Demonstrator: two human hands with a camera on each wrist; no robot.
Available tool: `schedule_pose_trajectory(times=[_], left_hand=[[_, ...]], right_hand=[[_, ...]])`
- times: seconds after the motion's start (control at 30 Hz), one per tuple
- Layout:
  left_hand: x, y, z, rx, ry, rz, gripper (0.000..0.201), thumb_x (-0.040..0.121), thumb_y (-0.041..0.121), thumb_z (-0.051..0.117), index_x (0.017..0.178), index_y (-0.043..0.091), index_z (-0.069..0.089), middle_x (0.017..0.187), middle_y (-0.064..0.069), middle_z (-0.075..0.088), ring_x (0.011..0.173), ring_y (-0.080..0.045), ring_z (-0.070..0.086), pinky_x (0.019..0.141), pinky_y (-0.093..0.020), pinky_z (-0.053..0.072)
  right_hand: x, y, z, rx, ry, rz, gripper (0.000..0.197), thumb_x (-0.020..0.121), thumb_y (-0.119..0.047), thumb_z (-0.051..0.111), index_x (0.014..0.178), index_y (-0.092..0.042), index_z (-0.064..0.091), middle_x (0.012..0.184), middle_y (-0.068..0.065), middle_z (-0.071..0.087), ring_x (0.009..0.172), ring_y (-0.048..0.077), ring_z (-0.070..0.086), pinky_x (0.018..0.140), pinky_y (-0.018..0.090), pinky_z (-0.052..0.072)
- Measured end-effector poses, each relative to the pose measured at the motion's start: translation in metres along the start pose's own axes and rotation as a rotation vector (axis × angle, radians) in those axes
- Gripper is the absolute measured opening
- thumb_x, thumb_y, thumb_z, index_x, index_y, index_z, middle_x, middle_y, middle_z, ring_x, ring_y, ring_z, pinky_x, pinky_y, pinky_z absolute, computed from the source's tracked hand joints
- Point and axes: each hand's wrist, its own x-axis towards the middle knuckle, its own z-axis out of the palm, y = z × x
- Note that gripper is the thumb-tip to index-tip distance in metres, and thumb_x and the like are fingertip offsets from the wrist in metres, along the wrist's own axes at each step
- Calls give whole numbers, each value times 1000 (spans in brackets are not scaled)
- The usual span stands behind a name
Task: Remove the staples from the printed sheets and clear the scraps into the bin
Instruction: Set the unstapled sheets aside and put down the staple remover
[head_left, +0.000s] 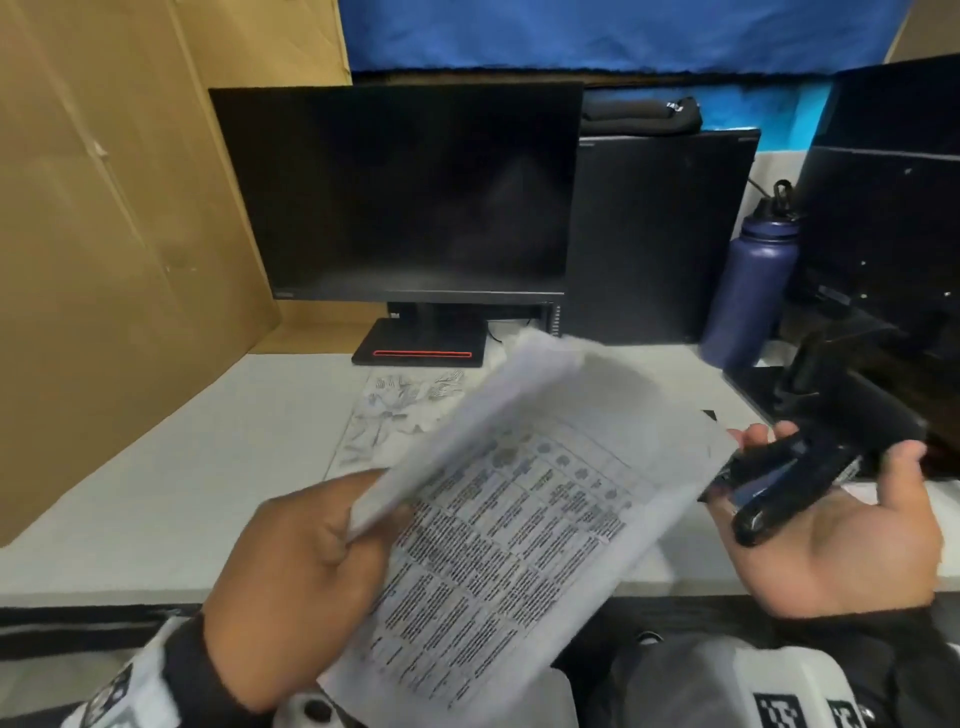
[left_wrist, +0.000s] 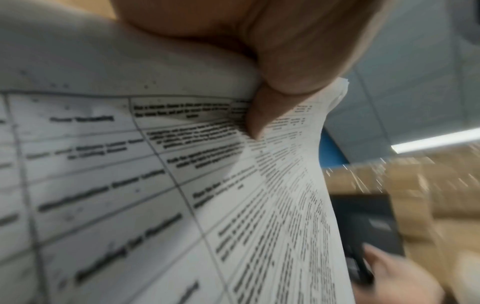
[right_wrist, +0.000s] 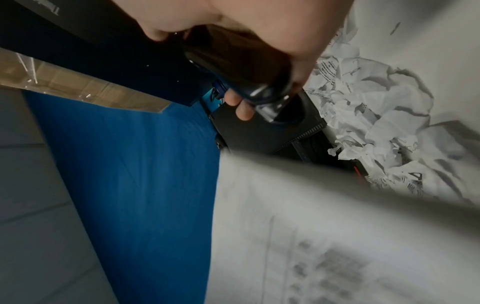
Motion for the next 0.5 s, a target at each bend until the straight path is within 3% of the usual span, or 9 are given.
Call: schedule_pose_trajectory(times=[0.07, 0.1, 0.17, 0.23, 0.3, 0.37, 0.4, 0.43, 0.5], left_hand=[[19, -16, -28, -135, 35, -202, 32, 93, 21, 69, 64, 28, 59, 57, 7, 65, 51, -7, 59, 53, -19, 45], [30, -25, -44, -197, 59, -278, 22, 91, 23, 71, 71, 24, 65, 65, -1, 72, 56, -11, 64, 56, -30, 50], [58, -59, -80, -240, 65, -369, 7, 89, 23, 74, 89, 18, 70, 76, -3, 77, 67, -22, 71, 61, -35, 52], [85, -108, -110, -276, -1, -460, 27, 81, 24, 82, 105, 21, 70, 88, 2, 80, 79, -24, 77, 75, -40, 58], [110, -164, -126, -297, -52, -611, 45, 72, 27, 89, 112, 26, 69, 101, -6, 79, 93, -33, 76, 90, -53, 57], [125, -203, -129, -247, -98, -738, 40, 81, 15, 83, 117, 20, 66, 105, -14, 76, 99, -38, 72, 98, -56, 52], [130, -218, -127, -211, -121, -769, 38, 86, 9, 78, 121, 12, 64, 102, -16, 75, 99, -38, 70, 100, -53, 51], [134, -229, -123, -164, -137, -786, 35, 88, 5, 75, 121, 5, 64, 96, -15, 74, 95, -36, 69, 98, -49, 52], [137, -247, -115, -71, -181, -823, 27, 88, 5, 76, 113, -2, 67, 85, -12, 71, 89, -33, 68, 93, -43, 52]], right_hand=[[3, 1, -2, -39, -2, 33, 57, 83, -66, 57, 116, -21, 62, 99, 2, 71, 102, 20, 68, 95, 41, 48], [4, 3, -4, -67, 6, 54, 52, 84, -63, 58, 113, -21, 63, 99, 1, 70, 104, 20, 67, 95, 41, 47], [5, 9, -4, -98, 3, 102, 42, 86, -54, 58, 107, -18, 65, 101, 1, 69, 105, 21, 65, 97, 42, 46], [2, 16, -3, -146, 18, 166, 41, 88, -44, 54, 115, -16, 67, 104, 3, 68, 105, 22, 66, 97, 43, 46], [-2, 25, 1, -214, 16, 236, 48, 90, -37, 49, 131, -14, 62, 102, 7, 71, 100, 26, 71, 94, 46, 46], [-8, 36, 9, -246, -2, 302, 41, 91, -30, 48, 124, -10, 62, 100, 13, 71, 102, 31, 68, 86, 48, 47], [-11, 44, 13, -274, 0, 319, 37, 87, -26, 55, 118, -8, 63, 104, 17, 71, 104, 35, 65, 83, 49, 47], [-14, 52, 17, -300, 0, 331, 45, 75, -22, 67, 116, -5, 62, 107, 19, 70, 105, 38, 64, 83, 50, 47], [-20, 66, 23, -402, -24, 359, 84, 37, -22, 80, 116, -3, 62, 101, 22, 73, 104, 41, 64, 84, 51, 47]])
